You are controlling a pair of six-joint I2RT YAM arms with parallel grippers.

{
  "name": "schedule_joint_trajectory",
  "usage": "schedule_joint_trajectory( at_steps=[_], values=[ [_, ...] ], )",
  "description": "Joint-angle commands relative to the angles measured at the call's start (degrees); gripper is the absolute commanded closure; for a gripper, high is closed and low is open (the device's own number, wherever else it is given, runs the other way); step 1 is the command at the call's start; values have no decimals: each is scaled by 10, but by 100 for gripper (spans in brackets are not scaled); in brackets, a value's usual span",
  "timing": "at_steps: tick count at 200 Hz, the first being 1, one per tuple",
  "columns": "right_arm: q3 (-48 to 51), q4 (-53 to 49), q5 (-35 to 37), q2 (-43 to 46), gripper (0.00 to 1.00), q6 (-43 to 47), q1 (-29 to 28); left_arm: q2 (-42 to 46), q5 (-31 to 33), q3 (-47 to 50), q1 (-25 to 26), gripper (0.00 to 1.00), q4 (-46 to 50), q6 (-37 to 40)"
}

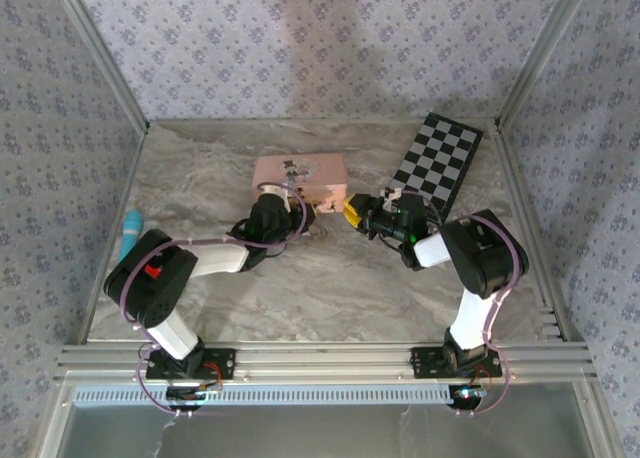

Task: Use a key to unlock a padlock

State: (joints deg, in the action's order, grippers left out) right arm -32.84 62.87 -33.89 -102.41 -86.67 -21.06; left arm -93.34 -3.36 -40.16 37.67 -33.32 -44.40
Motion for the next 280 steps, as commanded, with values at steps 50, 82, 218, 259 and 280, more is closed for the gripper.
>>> schedule_joint_trajectory(
  at_steps=[50,82,218,259,280],
  values=[
    [-27,-266,38,111,63,211,-20,-2,28,28,16,88,37,-4],
    [-53,-389,74,163,62,298,-38,-22,31,26,18,83,29,-16],
    [-82,-503,122,219,61,394,-65,128,58,109,-41,11,82,-111],
    [-216,-734,274,224,60,593,-197,215,50,108,-105,9,130,-89],
    [-284,-826,327,179,57,655,-253,252,53,91,-150,6,178,-68]
  ],
)
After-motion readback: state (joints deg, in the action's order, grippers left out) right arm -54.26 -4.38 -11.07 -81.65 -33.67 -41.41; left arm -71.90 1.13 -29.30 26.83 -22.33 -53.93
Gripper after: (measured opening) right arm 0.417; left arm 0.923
